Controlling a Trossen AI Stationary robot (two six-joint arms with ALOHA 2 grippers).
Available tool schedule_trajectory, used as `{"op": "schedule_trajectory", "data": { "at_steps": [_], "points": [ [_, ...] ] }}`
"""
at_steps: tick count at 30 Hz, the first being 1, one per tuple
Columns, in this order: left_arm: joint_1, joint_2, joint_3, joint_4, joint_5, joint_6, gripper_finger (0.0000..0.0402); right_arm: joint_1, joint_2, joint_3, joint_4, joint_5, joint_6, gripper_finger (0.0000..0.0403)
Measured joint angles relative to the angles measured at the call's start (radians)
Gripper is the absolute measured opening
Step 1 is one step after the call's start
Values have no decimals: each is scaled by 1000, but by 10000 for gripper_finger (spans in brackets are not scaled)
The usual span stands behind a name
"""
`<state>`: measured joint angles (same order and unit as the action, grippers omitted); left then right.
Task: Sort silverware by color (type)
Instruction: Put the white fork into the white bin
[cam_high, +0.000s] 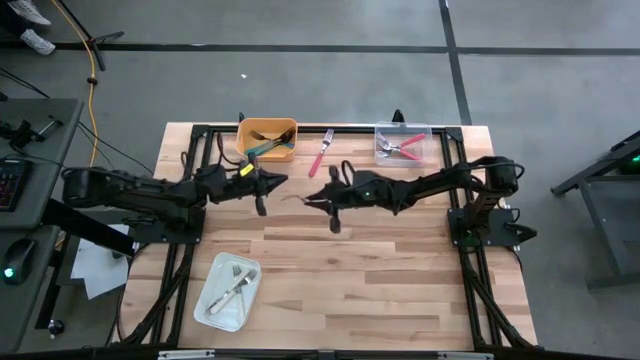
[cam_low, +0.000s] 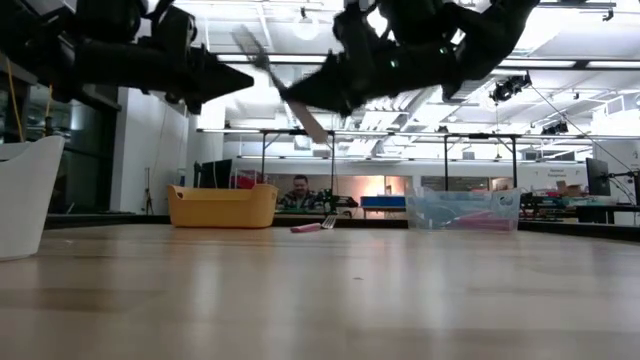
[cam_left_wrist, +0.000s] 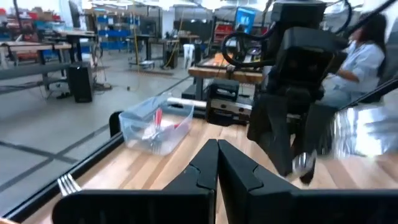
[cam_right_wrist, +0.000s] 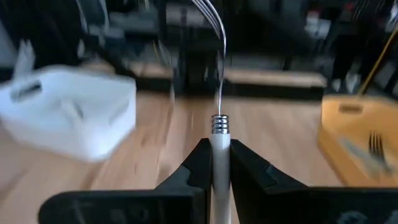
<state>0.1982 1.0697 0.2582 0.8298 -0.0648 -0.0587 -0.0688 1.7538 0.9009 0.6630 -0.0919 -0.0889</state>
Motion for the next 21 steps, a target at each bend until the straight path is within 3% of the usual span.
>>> {"op": "schedule_trajectory", "data": {
  "at_steps": [9,21],
  "points": [
    [-16,-25,-2,5,133,-8,14,23,1,0,297,0,-25,28],
    [-135,54,101,55,131,-15,106,43,1,0,332,-36,-44,28]
  ]
}}
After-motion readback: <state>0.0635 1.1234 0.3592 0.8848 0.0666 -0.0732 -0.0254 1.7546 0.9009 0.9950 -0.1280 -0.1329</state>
